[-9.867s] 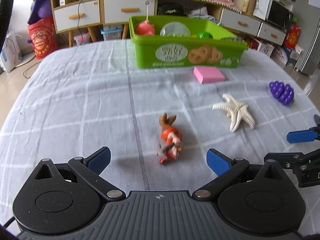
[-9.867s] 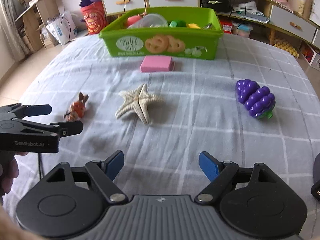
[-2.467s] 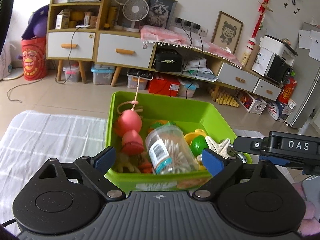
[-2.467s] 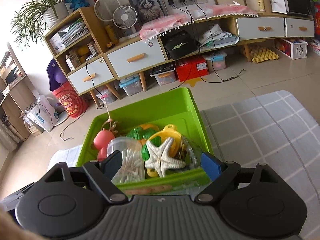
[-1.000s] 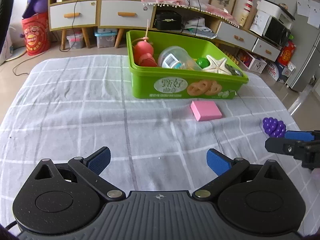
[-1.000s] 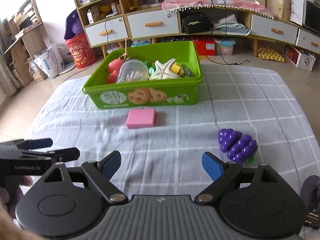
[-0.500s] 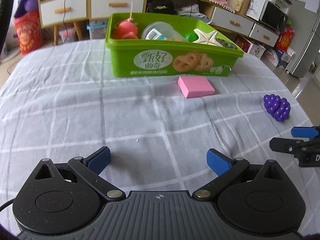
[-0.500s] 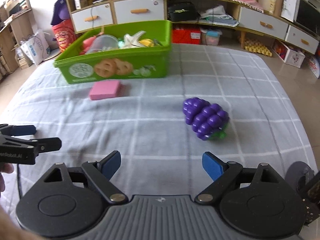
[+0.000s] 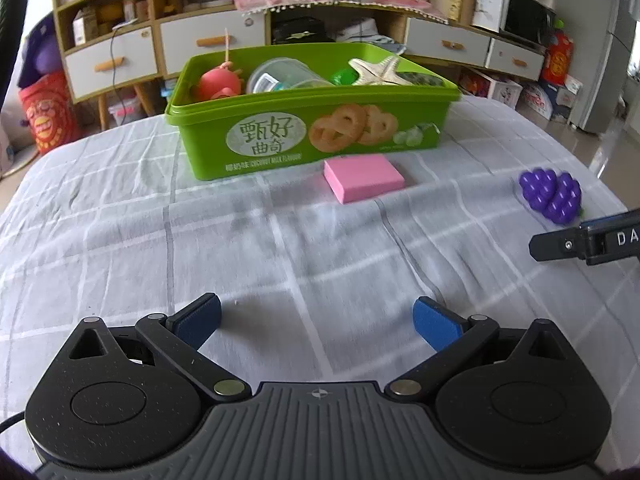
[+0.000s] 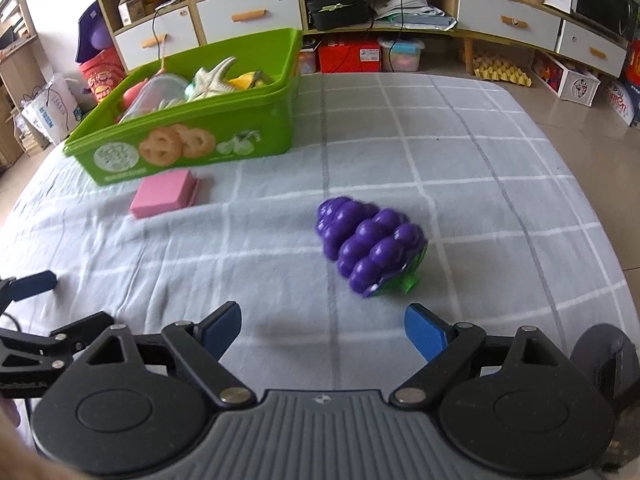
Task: Organize rigid objects
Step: 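Withdraw both tools from the bin toward the grapes and pink sponge, then grasp the purple grapes with the right gripper while the left grasps the pink sponge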
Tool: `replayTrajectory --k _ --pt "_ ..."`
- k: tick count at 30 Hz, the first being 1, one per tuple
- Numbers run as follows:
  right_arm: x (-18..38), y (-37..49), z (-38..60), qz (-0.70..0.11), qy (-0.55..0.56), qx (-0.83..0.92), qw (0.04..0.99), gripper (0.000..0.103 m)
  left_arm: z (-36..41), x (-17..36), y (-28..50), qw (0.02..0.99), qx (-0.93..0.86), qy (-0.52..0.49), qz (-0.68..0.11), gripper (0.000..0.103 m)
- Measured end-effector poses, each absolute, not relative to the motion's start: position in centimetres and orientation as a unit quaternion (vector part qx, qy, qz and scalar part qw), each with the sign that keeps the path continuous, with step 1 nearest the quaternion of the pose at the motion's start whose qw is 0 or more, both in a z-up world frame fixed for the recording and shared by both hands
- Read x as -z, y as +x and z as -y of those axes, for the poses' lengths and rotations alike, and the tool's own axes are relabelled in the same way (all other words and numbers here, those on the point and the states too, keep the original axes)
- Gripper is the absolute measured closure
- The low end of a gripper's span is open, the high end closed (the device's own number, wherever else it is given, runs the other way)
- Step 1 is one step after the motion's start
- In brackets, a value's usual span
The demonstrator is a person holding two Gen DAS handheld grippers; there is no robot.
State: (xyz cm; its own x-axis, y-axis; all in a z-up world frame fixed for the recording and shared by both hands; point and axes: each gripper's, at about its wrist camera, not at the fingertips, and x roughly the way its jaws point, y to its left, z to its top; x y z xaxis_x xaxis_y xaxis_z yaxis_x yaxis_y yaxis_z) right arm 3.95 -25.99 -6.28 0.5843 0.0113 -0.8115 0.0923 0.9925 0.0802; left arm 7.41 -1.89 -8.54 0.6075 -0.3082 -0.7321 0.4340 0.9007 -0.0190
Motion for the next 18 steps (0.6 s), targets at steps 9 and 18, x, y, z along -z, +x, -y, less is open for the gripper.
replayTrajectory --k 9,18 --pt "6.5 5.7 28.4 -0.421 0.094 0.04 0.901 0.035 5.9 8.8 8.8 0.895 0.226 0.086 -0.375 0.002" --pt "6.6 6.8 28.9 -0.413 0.096 0.065 0.903 0.035 8.8 9.2 10.7 0.908 0.208 0.073 -0.357 0.002"
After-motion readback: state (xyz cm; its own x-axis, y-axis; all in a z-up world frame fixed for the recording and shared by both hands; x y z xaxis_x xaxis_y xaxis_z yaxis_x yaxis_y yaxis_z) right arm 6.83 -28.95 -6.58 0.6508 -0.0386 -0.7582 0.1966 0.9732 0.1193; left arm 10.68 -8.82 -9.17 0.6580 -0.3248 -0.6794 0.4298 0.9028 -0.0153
